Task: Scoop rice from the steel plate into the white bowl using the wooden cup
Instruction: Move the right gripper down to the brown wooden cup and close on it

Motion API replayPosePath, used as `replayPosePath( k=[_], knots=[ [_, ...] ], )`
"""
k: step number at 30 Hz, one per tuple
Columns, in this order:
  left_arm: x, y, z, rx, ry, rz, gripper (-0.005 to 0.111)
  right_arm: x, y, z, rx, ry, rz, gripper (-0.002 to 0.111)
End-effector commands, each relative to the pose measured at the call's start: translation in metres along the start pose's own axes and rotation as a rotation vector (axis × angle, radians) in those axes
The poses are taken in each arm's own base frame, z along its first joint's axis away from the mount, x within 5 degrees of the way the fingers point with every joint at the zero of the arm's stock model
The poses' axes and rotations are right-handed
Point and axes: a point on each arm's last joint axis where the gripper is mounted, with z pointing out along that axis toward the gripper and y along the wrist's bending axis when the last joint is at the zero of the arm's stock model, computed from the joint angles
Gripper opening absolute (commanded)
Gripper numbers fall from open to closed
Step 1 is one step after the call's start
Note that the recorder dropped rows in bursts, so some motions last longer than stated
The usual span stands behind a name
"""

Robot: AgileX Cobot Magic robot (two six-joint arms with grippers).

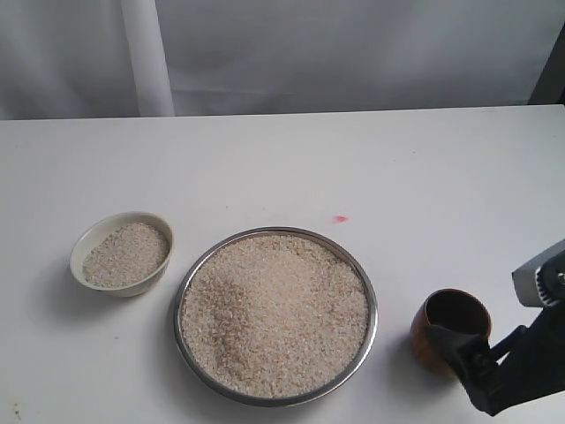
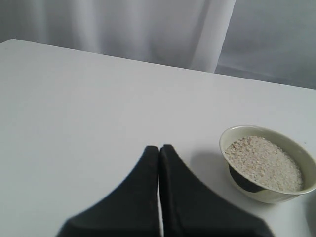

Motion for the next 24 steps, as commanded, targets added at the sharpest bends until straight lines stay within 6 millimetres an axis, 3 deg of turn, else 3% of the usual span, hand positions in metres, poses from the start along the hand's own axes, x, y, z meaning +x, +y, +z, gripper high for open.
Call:
replayPosePath(
  k=[1,12,20,24],
  knots=[
    [-0.002,-0.001,0.0,0.01,-0.007,-0.006,0.0,0.006,0.0,0.014,-0.001,0.052,0.002,0.105],
    [-0.002,-0.001,0.0,0.01,-0.007,-0.006,0.0,0.023,0.0,0.062,0.017,0.136,0.038,0.105],
    [-0.002,-0.001,0.0,0.01,-0.007,-0.006,0.0,0.029,-0.001,0.078,0.033,0.128,0.046,0.105],
    [-0.002,-0.001,0.0,0.01,-0.007,-0.006,0.0,0.035,-0.002,0.075,0.042,0.093,0.04,0.105]
  ],
)
